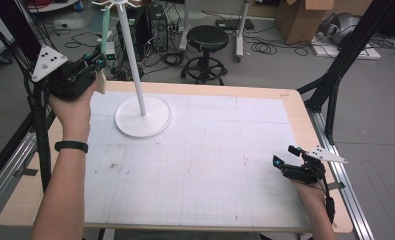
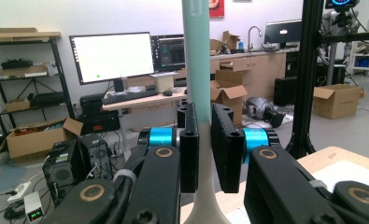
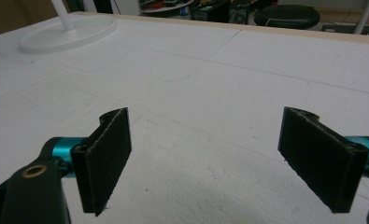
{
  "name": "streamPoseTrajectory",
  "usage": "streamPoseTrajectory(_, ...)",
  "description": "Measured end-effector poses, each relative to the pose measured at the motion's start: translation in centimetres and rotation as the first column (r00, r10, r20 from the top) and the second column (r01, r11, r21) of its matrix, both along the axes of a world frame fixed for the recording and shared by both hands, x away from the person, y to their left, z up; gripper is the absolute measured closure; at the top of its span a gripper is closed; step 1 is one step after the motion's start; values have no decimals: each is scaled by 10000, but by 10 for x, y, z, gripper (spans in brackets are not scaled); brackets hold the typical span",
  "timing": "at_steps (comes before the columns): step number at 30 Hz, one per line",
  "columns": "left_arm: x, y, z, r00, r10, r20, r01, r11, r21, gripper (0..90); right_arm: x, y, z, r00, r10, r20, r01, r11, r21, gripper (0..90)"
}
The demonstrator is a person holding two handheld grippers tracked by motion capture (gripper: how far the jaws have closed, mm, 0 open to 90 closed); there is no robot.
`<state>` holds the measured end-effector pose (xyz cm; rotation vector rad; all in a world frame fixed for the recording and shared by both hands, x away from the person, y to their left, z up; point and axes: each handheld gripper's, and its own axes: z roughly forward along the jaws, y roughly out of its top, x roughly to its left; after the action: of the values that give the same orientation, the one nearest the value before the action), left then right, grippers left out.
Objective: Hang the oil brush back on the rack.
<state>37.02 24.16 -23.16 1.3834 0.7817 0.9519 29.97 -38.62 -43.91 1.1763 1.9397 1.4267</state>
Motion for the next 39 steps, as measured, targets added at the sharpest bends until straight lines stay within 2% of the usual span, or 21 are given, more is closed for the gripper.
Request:
streamPoseTrajectory(2, 0, -2, 0, 9999, 116, -45, -115, 9997, 234, 815, 0, 0, 0, 10000, -6, -11, 7, 10000, 8, 166)
streamPoseTrajectory(6, 2, -3, 0, 9998, 150, -105, -148, 9995, 275, 810, 0, 0, 0, 10000, 6, -3, -6, 10000, 20, 166)
streamPoseTrajectory(11, 5, -5, -1, 9980, 331, -546, -303, 9982, 526, 571, 1, 0, -1, 10000, -5, -55, 5, 10000, 41, 166)
streamPoseTrajectory(14, 3, -4, -5, 9959, 179, -881, -159, 9996, 233, 435, 1, 0, -1, 10000, 24, -12, -24, 10000, 1, 166)
streamPoseTrajectory(19, -5, -4, -15, 9926, -262, -1185, 290, 9993, 218, 320, 1, 1, -1, 10000, 55, 8, -55, 10000, -50, 166)
streamPoseTrajectory(20, -9, -4, -21, 9895, -546, -1340, 583, 9980, 236, 298, 0, 2, -1, 10000, 47, -32, -47, 10000, -30, 167)
streamPoseTrajectory(22, -13, -4, -26, 9872, -639, -1460, 689, 9972, 293, 272, 0, 2, 0, 10000, 37, -31, -37, 10000, -34, 166)
streamPoseTrajectory(23, -17, -3, -34, 9816, -978, -1642, 1025, 9945, 204, 235, 0, 2, 0, 10000, 61, 17, -61, 10000, -41, 166)
streamPoseTrajectory(25, -20, -3, -40, 9785, -1124, -1727, 1172, 9930, 173, 223, 0, 2, 0, 10000, 67, 10, -67, 10000, -48, 166)
streamPoseTrajectory(26, -23, -4, -45, 9749, -1309, -1804, 1351, 9908, 112, 204, 0, 2, 0, 10000, 66, 7, -66, 10000, -54, 166)
streamPoseTrajectory(27, -28, -3, -55, 9674, -1635, -1932, 1696, 9854, 154, 193, 0, 3, -1, 10000, 83, -32, -83, 9999, -59, 166)
streamPoseTrajectory(28, -28, -3, -55, 9674, -1635, -1932, 1696, 9854, 154, 187, 0, 3, -1, 10000, 83, -32, -83, 9999, -59, 166)
streamPoseTrajectory(29, -34, -3, -66, 9606, -1883, -2045, 1990, 9795, 326, 181, 1, 3, 0, 9999, 119, 21, -119, 9999, -87, 166)
streamPoseTrajectory(30, -34, -3, -66, 9606, -1883, -2045, 1990, 9795, 326, 181, 1, 3, 0, 9999, 119, 21, -119, 9999, -87, 166)
streamPoseTrajectory(31, -41, -2, -78, 9609, -1997, -1920, 2148, 9747, 614, 186, 0, 4, 0, 9999, 136, -2, -136, 9998, -113, 166)
streamPoseTrajectory(33, -44, -1, -83, 9597, -2102, -1868, 2247, 9725, 603, 200, 0, 4, -1, 9999, 133, -12, -133, 9999, -102, 166)
streamPoseTrajectory(35, -49, 2, -95, 9527, -2295, -1990, 2438, 9685, 505, 200, 1, 5, -1, 9999, 167, -23, -168, 9997, -161, 166)
streamPoseTrajectory(36, -51, 3, -99, 9516, -2286, -2053, 2449, 9679, 573, 192, 0, 5, -1, 9998, 171, -32, -172, 9997, -158, 166)
streamPoseTrajectory(37, -54, 4, -107, 9459, -2345, -2244, 2562, 9639, 725, 187, 0, 5, -1, 9998, 180, 0, -180, 9996, -195, 166)
streamPoseTrajectory(38, -54, 4, -107, 9459, -2345, -2244, 2562, 9639, 725, 176, 0, 5, -1, 9998, 180, 0, -180, 9996, -195, 166)
streamPoseTrajectory(39, -57, 4, -114, 9412, -2425, -2350, 2674, 9603, 800, 176, 0, 6, -1, 9999, 156, -50, -157, 9997, -163, 166)
